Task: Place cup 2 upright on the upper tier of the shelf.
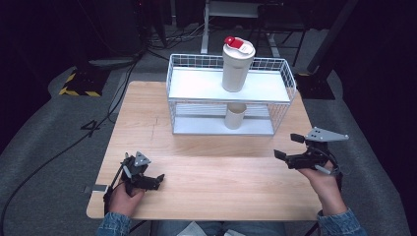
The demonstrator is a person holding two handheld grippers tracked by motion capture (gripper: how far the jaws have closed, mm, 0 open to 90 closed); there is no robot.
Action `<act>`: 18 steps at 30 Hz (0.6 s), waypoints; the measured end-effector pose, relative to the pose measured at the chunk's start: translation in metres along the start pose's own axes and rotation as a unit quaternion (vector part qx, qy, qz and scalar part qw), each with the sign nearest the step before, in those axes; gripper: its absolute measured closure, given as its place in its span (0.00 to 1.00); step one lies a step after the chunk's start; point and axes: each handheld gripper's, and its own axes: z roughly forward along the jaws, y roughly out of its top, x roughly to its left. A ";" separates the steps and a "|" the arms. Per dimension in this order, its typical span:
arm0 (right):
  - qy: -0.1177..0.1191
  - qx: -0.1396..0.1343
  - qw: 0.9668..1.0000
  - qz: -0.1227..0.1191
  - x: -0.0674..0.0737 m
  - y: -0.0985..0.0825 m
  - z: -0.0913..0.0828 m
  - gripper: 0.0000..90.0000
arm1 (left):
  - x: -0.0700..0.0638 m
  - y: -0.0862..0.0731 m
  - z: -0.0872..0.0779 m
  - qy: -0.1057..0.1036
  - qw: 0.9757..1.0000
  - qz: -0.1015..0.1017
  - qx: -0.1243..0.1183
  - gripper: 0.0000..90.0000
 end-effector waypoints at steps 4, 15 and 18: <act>-0.012 0.023 1.000 0.000 -0.003 -0.015 0.009 0.06 | 0.000 0.000 0.000 0.000 1.000 0.000 0.000 0.01; -0.006 0.047 0.998 0.035 -0.006 -0.060 0.027 0.06 | 0.000 0.000 0.000 0.000 1.000 0.000 0.000 0.01; -0.009 0.058 0.998 0.037 -0.006 -0.066 0.031 0.06 | 0.000 0.000 0.000 0.000 1.000 0.000 0.000 0.01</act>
